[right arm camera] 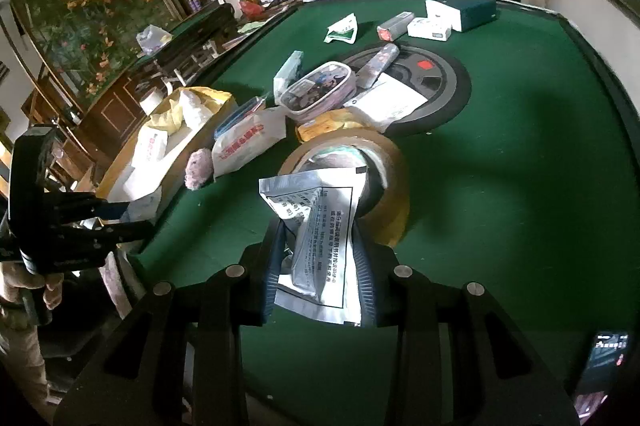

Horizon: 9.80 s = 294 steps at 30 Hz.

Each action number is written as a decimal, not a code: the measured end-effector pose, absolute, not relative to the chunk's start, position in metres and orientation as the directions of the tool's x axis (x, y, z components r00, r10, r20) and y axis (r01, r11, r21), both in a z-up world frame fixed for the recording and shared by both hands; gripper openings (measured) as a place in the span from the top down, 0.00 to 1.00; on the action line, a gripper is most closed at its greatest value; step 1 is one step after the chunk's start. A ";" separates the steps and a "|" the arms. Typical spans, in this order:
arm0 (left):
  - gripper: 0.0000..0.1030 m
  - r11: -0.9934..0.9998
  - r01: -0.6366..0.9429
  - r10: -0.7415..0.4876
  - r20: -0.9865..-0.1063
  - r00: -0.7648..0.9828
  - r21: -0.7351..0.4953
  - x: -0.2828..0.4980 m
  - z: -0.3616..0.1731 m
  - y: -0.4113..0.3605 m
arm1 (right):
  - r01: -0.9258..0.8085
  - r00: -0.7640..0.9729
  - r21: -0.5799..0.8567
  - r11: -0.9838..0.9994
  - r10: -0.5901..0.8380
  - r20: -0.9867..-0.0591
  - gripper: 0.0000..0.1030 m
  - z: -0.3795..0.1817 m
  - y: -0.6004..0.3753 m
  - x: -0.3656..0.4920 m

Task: Organize soft objects
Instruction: 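Carry both packets over the box with both grippers, then open the left gripper over the box while the right gripper opens too, then grasp the white red-printed plastic bag on the table with the left gripper, then grasp the clear zip bag with the right gripper while the left holds the white bag, then carry both bags over the box and open both grippers to drop them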

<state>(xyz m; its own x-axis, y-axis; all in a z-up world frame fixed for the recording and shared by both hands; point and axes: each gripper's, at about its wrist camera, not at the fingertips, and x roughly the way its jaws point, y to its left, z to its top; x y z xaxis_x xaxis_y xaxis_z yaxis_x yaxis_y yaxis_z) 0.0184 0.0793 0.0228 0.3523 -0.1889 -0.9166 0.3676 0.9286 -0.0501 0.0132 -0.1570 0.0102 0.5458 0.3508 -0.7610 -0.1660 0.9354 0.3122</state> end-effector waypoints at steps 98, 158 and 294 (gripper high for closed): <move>0.43 0.990 0.139 -0.070 -0.919 0.388 -0.016 0.063 0.028 0.178 | -0.158 0.368 0.505 0.848 0.526 -0.767 0.21 -0.013 -0.093 0.048; 0.55 0.875 0.482 -0.122 -0.947 0.296 0.037 -0.012 -0.022 0.043 | 0.007 0.161 0.609 0.793 0.601 -0.783 0.47 -0.032 -0.040 0.219; 0.58 0.998 0.049 0.015 -0.941 0.339 0.034 0.093 -0.025 0.234 | -0.420 0.251 0.390 0.819 0.518 -0.818 0.72 0.019 0.086 0.188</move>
